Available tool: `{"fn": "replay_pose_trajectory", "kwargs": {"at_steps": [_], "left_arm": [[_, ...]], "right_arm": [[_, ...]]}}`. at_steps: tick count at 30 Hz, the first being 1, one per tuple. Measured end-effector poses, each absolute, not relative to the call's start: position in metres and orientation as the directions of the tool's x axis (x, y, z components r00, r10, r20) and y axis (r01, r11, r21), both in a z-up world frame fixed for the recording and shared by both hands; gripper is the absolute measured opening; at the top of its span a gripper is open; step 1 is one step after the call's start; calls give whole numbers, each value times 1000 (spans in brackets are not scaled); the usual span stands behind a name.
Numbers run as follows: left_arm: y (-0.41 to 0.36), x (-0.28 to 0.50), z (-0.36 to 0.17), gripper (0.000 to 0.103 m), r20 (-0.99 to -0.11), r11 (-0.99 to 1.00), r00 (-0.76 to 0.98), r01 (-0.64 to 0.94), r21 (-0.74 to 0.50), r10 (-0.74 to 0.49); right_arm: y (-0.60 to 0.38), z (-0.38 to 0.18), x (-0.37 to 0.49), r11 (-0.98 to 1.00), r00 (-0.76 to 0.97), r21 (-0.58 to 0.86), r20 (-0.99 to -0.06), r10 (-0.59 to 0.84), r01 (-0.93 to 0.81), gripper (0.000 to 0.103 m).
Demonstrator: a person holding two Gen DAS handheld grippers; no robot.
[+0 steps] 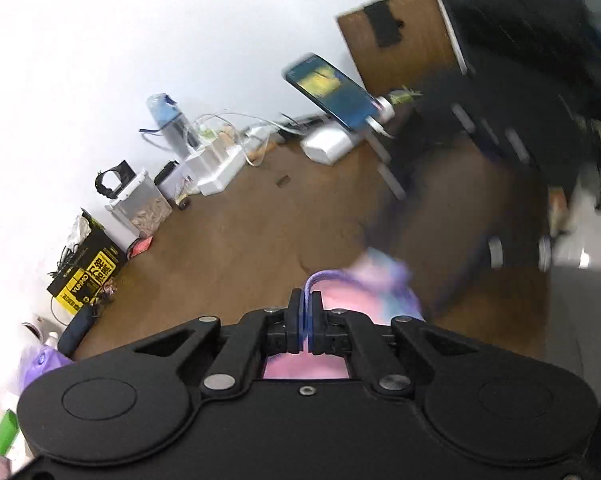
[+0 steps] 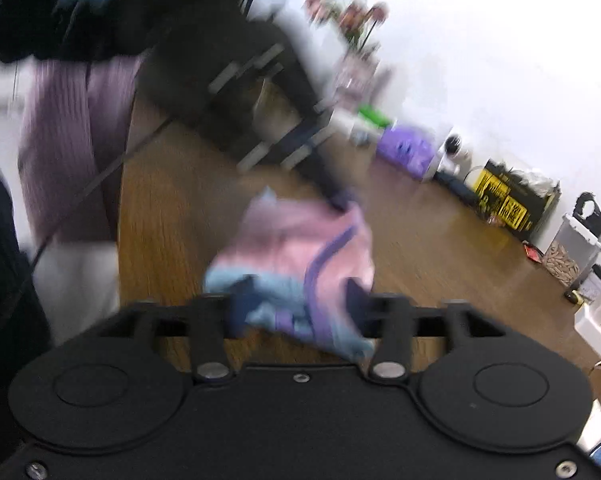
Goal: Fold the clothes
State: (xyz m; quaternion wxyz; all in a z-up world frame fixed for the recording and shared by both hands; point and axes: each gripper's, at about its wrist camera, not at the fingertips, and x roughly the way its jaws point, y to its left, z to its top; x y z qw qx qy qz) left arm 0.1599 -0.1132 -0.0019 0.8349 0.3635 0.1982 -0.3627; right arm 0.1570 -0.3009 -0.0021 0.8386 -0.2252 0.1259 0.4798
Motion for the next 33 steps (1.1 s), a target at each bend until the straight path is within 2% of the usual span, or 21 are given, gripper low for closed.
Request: {"fn": "replay_pose_trajectory", "kwargs": {"at_steps": [3,4,5,7,10,13,14,18,20,22,24,27,29,33], "left_arm": [[-108,157,-16,2,-609,494,661,744,450,-439],[-106,156,-17,2,-608,504,662,741,444,-438],[-105,156,-17,2,-604,508,667,737,446,-436],[-103,157,-17,2,-598,510,678,727,461,-427],[-95,158,-16,2,-624,507,666,734,452,-409],[-85,160,-6,3,-661,497,614,773,394,-431],[-77,164,6,3,-666,505,582,794,339,-467],[-48,179,44,4,-578,573,580,789,222,-574],[-45,193,48,5,-560,628,618,750,209,-552],[-48,217,38,7,-586,692,649,695,196,-485],[-59,231,11,7,-646,709,671,649,275,-364],[-63,230,-18,7,-672,691,682,634,347,-289],[-61,229,-21,8,-655,708,698,617,344,-290],[-54,237,-19,8,-667,754,683,597,274,-299]], "right_arm": [[-290,-2,160,465,516,-225,-416,749,-856,69],[-284,-5,161,462,514,-227,-426,744,-857,64],[-277,-8,163,460,513,-229,-436,739,-858,52],[-268,-12,167,464,510,-218,-458,728,-859,35],[-256,-18,166,462,508,-223,-494,706,-859,21],[-244,-25,158,434,515,-281,-527,676,-856,20],[-239,-26,155,424,521,-303,-533,667,-853,19],[-232,-28,150,398,533,-355,-549,644,-846,16],[-230,-28,150,378,533,-376,-563,631,-846,16],[-228,-27,150,360,533,-394,-576,620,-846,16],[-226,-27,149,343,535,-414,-587,607,-843,16],[-229,-23,148,351,531,-400,-595,603,-846,17],[-236,-15,145,368,510,-354,-575,640,-860,33],[-244,7,155,504,550,-243,-511,660,-829,42]]}}
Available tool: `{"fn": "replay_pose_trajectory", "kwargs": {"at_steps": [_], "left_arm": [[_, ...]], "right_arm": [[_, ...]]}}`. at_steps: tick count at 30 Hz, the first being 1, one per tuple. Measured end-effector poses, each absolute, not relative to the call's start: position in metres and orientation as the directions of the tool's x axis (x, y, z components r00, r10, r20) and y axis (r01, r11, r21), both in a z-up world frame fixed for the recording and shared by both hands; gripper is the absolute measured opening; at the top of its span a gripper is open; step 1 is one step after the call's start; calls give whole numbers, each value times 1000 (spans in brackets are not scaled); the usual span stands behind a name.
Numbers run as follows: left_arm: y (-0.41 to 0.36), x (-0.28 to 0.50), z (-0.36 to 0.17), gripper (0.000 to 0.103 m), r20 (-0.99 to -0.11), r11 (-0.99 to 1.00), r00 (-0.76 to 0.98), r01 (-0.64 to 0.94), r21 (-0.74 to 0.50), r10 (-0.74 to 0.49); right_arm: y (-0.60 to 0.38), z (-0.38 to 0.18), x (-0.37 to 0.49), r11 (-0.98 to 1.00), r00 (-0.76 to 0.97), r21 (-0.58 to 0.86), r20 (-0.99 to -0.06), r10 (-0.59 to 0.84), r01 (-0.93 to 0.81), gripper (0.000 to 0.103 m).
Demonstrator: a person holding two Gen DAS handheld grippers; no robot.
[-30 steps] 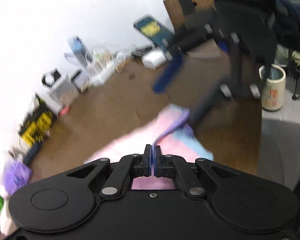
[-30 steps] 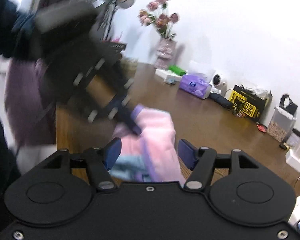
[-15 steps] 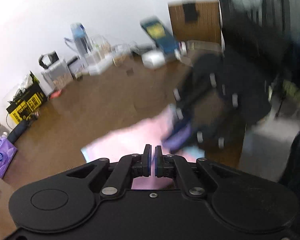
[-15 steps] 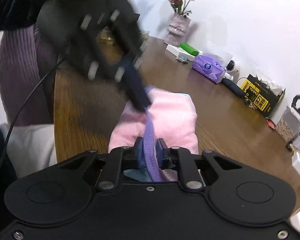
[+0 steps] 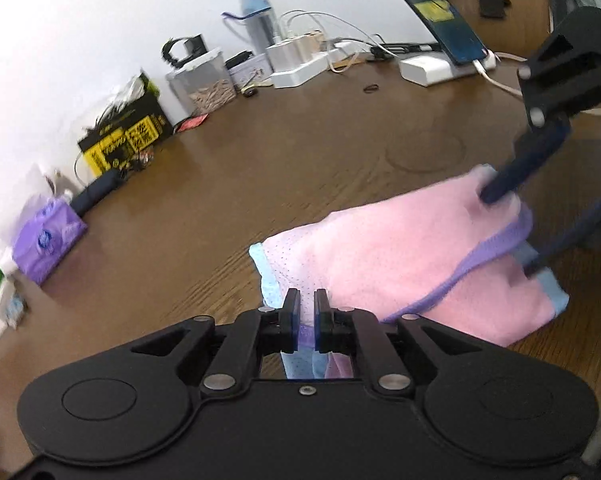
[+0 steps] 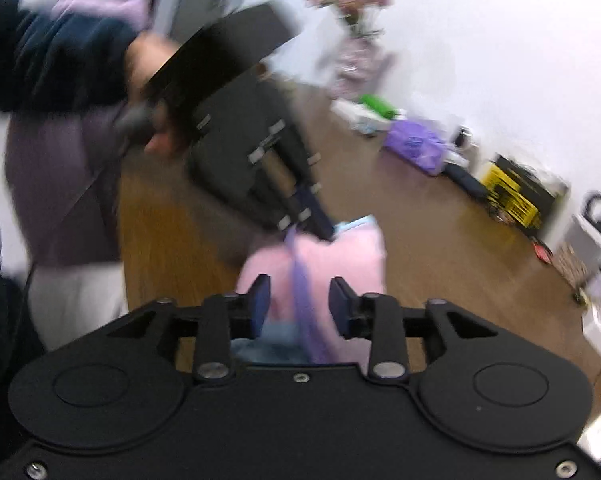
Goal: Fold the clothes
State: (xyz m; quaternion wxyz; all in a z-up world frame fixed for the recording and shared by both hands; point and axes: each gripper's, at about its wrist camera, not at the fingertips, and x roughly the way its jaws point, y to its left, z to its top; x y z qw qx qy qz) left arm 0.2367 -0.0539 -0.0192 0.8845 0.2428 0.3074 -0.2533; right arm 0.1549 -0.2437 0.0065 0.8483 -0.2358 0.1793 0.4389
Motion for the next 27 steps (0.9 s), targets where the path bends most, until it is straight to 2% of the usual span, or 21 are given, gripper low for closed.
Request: {"fn": "replay_pose_trajectory", "kwargs": {"at_steps": [1,2,4,8,9,11,14,17,18,19,20,22,23,25,27], "left_arm": [[-53,234,-19,8,-668,758,683,593,270,-296],[-53,231,-19,8,-665,766,689,583,273,-287],[-56,227,-20,8,-658,776,701,565,280,-273],[-61,211,-21,8,-638,839,741,472,273,-209],[-62,206,-21,8,-639,863,745,437,253,-190],[-65,197,-20,8,-646,897,745,388,213,-169],[-70,188,-22,8,-628,913,766,342,222,-134],[-71,187,-22,9,-620,921,776,317,225,-115],[-67,189,-18,15,-630,934,767,303,189,-121],[-64,190,-16,28,-636,941,761,296,167,-127],[-58,189,-10,36,-639,951,756,282,125,-140],[-47,186,2,75,-641,963,750,261,58,-165],[-43,181,10,80,-630,965,754,261,28,-186],[-40,172,23,96,-607,961,764,277,1,-220],[-42,164,33,99,-594,955,767,296,-9,-243]], "right_arm": [[-243,10,161,554,577,-215,-503,643,-804,48],[-241,12,168,605,604,-187,-503,618,-774,62],[-231,10,183,712,655,-145,-546,522,-687,77],[-206,-6,188,755,662,-167,-621,418,-634,78],[-204,-10,182,751,666,-186,-625,408,-634,79],[-208,-13,172,753,692,-231,-616,376,-616,90],[-220,-17,167,769,717,-264,-613,332,-582,93],[-226,-17,169,796,714,-231,-621,322,-559,93],[-227,-16,169,802,714,-223,-623,319,-553,93],[-227,-14,168,803,717,-224,-618,321,-553,93],[-229,-9,164,805,723,-217,-606,332,-552,93],[-241,3,162,830,724,-147,-584,366,-538,93],[-248,9,162,843,722,-101,-576,384,-529,93],[-263,17,163,864,713,-1,-565,415,-504,93],[-279,23,163,883,712,101,-553,433,-458,93]]}}
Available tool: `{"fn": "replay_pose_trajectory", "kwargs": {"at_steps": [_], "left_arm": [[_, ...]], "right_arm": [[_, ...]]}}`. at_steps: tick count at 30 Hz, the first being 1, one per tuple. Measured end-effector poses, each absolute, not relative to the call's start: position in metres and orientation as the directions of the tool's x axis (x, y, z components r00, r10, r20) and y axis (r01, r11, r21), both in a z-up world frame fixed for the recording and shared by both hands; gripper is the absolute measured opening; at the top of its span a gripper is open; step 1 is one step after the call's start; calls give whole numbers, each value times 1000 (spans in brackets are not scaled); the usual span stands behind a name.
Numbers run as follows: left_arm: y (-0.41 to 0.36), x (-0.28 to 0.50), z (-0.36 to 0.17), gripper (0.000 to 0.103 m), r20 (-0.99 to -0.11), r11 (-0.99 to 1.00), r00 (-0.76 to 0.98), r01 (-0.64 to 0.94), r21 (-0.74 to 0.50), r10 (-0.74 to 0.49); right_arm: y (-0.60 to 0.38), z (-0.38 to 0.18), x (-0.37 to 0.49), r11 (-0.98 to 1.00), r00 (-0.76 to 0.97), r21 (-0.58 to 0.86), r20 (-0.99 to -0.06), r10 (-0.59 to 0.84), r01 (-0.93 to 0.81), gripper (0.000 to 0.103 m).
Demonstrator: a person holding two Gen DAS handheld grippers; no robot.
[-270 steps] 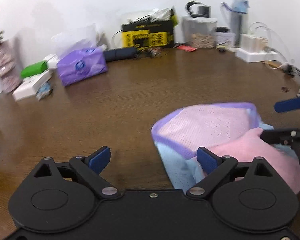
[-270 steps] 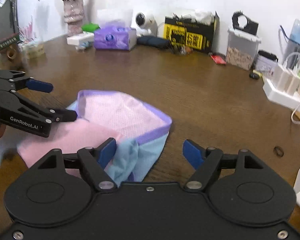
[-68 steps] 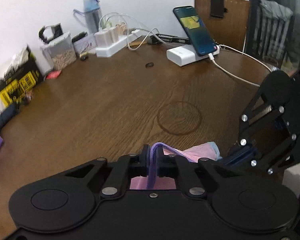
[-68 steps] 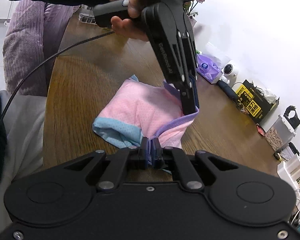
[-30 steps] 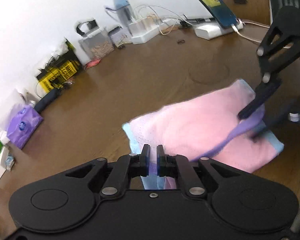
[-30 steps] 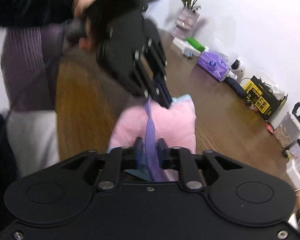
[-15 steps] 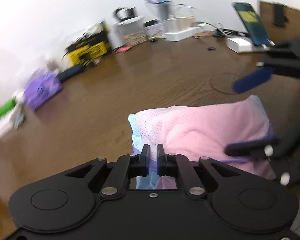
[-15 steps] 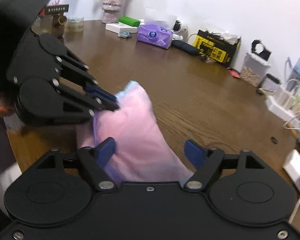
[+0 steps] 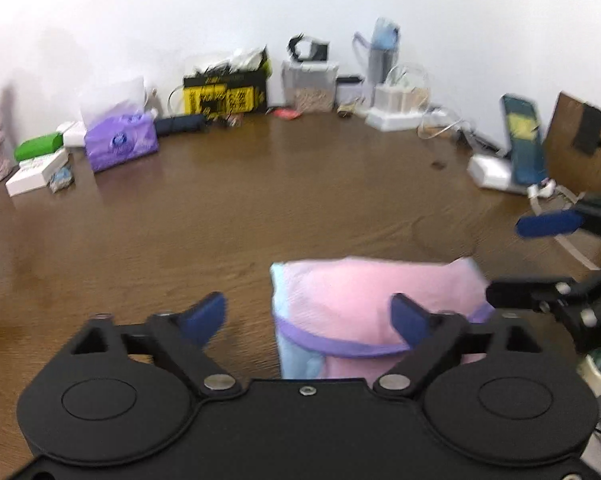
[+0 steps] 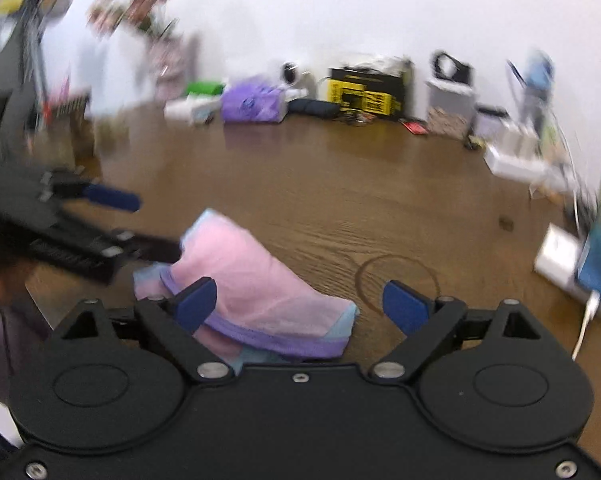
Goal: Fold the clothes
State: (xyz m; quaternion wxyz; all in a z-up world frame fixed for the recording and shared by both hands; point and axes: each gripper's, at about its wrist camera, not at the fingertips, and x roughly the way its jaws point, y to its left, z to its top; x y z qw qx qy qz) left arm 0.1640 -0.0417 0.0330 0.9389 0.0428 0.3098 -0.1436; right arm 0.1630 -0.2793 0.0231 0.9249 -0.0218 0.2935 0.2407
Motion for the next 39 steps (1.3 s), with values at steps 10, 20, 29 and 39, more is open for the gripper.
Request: {"fn": "replay_pose_trajectory", "kwargs": {"at_steps": [10,20,29,39], "left_arm": [[-48,161,52,103,-601,955,750,283,-87,-277],[-48,180,38,103,-657,958,708,276,-78,-258],[-46,212,2,103,-725,966,653,247,-70,-219],[-41,210,-23,103,-749,936,584,322,-141,-313]], "right_arm": [[-308,34,154,905,741,211,-521,424,-369,93],[-314,26,164,913,727,260,-553,407,-314,93],[-292,-5,195,918,688,269,-607,397,-292,94],[-258,-30,203,908,674,155,-624,396,-390,94]]}}
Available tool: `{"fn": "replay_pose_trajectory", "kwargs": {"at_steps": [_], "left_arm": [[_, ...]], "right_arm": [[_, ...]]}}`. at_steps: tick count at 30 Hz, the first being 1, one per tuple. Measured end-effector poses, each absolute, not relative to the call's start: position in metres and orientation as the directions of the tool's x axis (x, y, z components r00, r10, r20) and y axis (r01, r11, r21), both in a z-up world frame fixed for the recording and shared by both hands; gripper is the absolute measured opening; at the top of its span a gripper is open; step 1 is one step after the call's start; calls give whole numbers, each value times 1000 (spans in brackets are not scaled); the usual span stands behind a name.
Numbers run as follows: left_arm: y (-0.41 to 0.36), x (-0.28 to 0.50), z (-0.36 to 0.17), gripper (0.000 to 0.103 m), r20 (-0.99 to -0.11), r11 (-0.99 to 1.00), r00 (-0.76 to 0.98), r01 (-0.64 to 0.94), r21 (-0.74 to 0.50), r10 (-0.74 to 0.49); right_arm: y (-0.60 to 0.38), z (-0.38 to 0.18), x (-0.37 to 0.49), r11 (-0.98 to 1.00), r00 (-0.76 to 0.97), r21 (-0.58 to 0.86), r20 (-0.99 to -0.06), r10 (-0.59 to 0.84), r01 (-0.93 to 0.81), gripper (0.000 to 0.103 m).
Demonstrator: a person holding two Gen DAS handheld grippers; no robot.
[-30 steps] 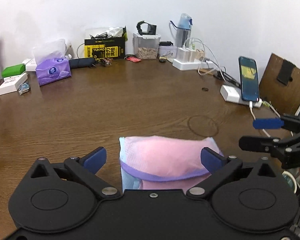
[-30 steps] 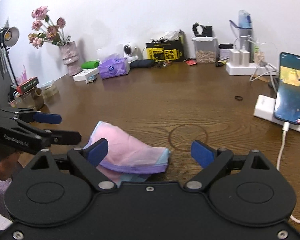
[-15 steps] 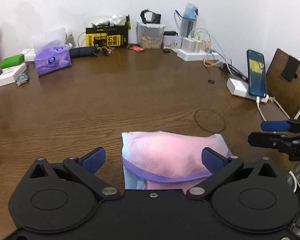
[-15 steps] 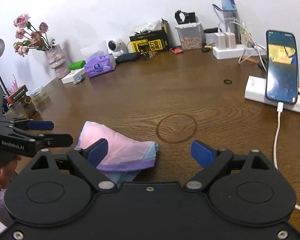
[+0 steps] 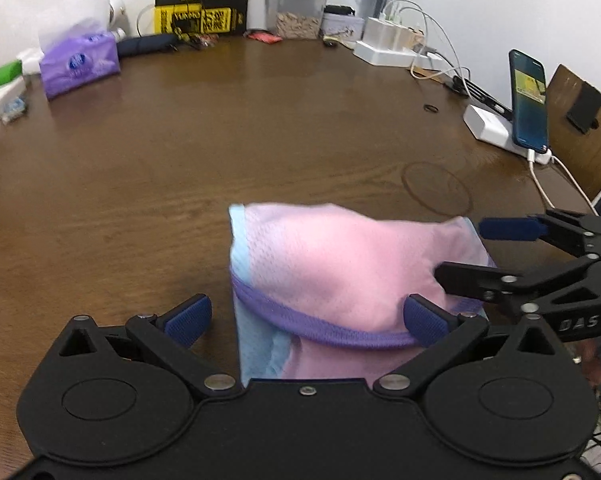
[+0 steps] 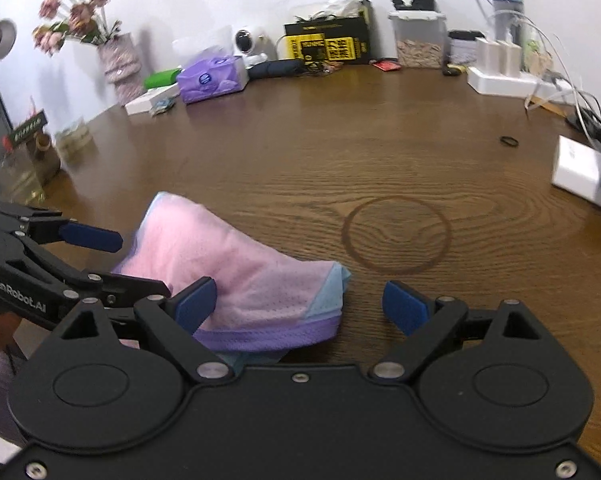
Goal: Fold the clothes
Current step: 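Grasp the bundle's trim with both grippers and lift it off the table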
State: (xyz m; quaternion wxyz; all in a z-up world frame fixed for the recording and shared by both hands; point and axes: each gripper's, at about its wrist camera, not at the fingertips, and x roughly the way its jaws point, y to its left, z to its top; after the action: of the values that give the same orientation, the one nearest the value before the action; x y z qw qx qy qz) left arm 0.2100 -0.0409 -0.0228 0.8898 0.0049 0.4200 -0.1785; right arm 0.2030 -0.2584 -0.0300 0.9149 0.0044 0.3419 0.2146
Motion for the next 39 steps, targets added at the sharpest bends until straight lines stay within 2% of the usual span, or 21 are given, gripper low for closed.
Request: {"fn": "replay_pose_trajectory", "kwargs": {"at_steps": [5,6,8,10,11,13,14,16,19,23,32,37,39], "left_arm": [[-45,204,-25,101,-730,932,603,339,-132,-322],[-45,201,-26,96,-722,930,609,342,-132,-327],[-47,196,-24,85,-709,923,615,361,-137,-345],[-50,193,-23,65,-703,916,610,371,-154,-366],[-51,192,-22,62,-700,908,602,381,-171,-384],[-53,190,-21,47,-695,900,593,391,-193,-406],[-54,189,-21,43,-687,894,590,393,-214,-424],[-58,186,-20,31,-676,895,603,393,-210,-424],[-64,182,-16,23,-666,902,626,391,-182,-405],[-72,181,-5,20,-655,909,652,391,-142,-383],[-74,182,42,20,-560,912,740,404,-71,-372],[-48,191,85,20,-479,934,813,353,-44,-330],[-35,200,108,20,-442,945,850,326,12,-288]], "right_arm": [[-253,-34,198,898,686,119,-606,404,-424,92],[-251,-34,196,895,685,110,-605,406,-433,91],[-248,-32,193,885,683,101,-598,420,-455,81],[-246,-31,190,873,677,102,-591,439,-477,73],[-247,-31,189,865,670,110,-588,454,-489,67],[-249,-31,187,852,657,127,-583,478,-507,61],[-249,-30,186,844,649,132,-581,491,-520,53],[-252,-29,186,828,628,161,-579,521,-538,45],[-253,-28,185,818,614,198,-571,544,-541,27],[-247,-20,176,831,650,175,-547,528,-528,18],[-241,25,177,841,721,78,-476,503,-535,17],[-220,77,199,817,752,-20,-405,520,-576,17],[-198,100,213,799,760,-65,-364,539,-598,17]]}}
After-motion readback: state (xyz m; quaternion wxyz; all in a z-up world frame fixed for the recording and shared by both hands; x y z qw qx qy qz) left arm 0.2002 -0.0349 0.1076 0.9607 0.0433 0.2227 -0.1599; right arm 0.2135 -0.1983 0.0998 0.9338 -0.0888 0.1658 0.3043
